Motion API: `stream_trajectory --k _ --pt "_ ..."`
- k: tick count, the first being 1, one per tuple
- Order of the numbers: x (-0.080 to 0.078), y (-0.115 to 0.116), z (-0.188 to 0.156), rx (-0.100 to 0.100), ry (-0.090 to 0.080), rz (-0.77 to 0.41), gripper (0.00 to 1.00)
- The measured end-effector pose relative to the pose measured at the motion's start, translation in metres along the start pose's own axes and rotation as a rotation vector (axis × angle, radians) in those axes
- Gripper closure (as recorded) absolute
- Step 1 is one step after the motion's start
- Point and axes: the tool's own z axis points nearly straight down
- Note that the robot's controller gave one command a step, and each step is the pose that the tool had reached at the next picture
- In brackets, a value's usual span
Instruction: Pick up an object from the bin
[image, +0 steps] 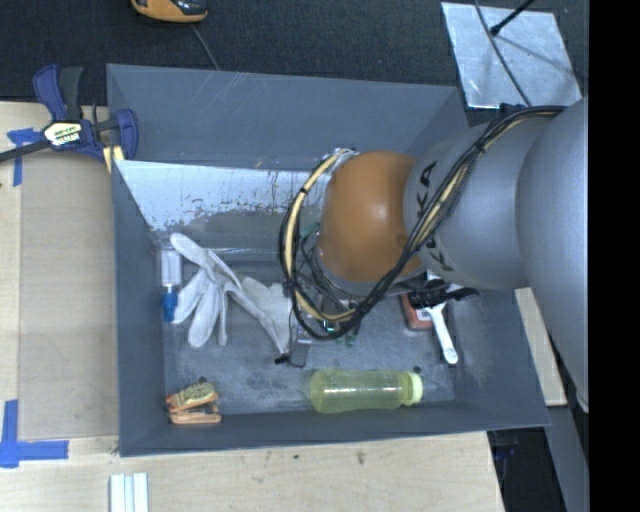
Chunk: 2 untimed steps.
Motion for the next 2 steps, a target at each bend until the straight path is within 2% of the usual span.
stream_trajectory --k 1,2 --pt "-0.0002 0.0047 0.0511 -0.002 -0.005 0.04 1.0" --pt "-0.0002 0.0047 0.0511 -0.002 -0.005 0.04 1.0"
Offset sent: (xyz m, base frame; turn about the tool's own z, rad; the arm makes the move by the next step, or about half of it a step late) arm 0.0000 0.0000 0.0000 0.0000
